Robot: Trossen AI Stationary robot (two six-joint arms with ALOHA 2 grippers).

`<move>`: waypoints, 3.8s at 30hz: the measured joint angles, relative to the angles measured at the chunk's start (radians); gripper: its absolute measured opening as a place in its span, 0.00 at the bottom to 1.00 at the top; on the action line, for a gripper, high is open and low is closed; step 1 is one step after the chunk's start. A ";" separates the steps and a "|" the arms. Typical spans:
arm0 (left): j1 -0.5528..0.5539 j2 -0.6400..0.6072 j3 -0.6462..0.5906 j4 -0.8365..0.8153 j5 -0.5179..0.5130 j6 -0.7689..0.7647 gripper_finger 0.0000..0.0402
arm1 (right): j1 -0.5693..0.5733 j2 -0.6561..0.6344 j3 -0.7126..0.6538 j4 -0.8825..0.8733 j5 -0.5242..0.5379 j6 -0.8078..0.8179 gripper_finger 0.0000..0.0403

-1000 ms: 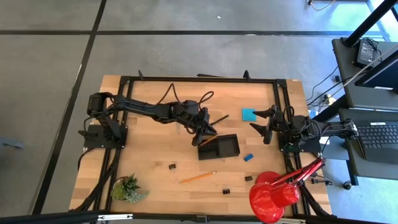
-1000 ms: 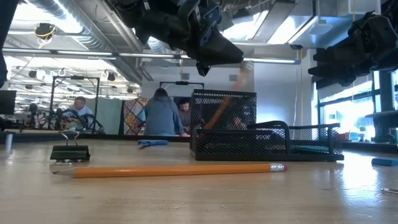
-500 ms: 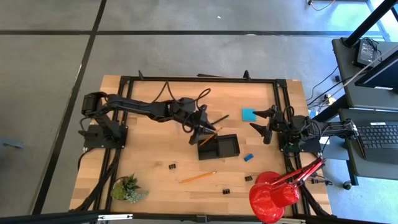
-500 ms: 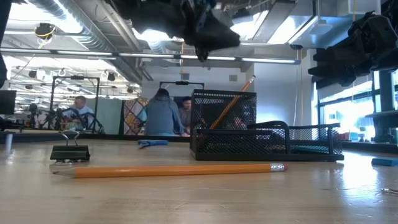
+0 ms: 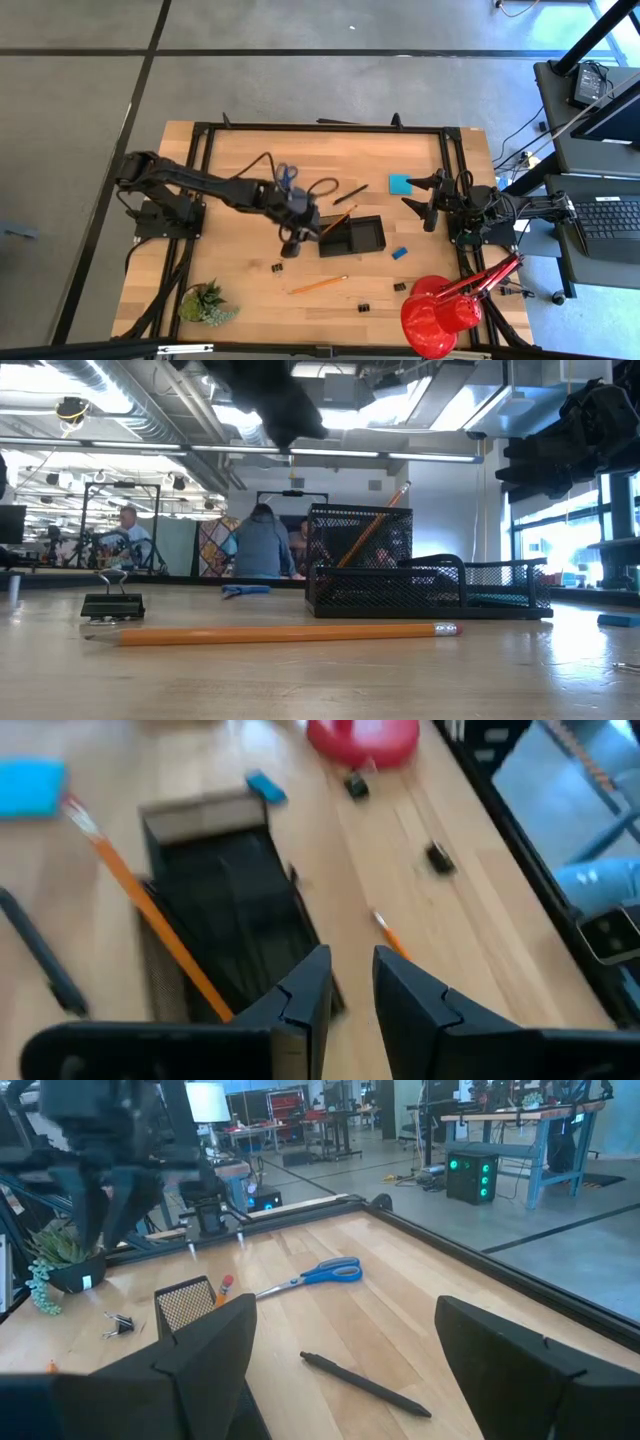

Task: Pick and place office supplies into organizer
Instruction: Put the top left black binder clip into the black desk organizer

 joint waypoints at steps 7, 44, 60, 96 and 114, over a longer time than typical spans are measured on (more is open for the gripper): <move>-0.127 0.036 0.000 -0.089 -0.062 -0.098 0.18 | 0.000 0.000 0.000 0.000 0.000 0.000 0.77; -0.321 0.320 0.179 -0.608 -0.214 -0.586 0.18 | 0.000 0.012 0.000 0.001 -0.001 0.054 0.77; -0.311 0.333 0.178 -0.702 -0.222 -0.611 0.18 | 0.000 0.014 0.000 -0.001 -0.001 0.051 0.77; -0.326 0.377 0.258 -0.812 -0.296 -0.564 0.01 | 0.000 0.014 0.000 -0.001 -0.001 0.053 0.77; -0.317 0.294 0.287 -0.763 -0.425 -0.451 0.01 | 0.000 0.013 0.000 -0.001 -0.001 0.053 0.77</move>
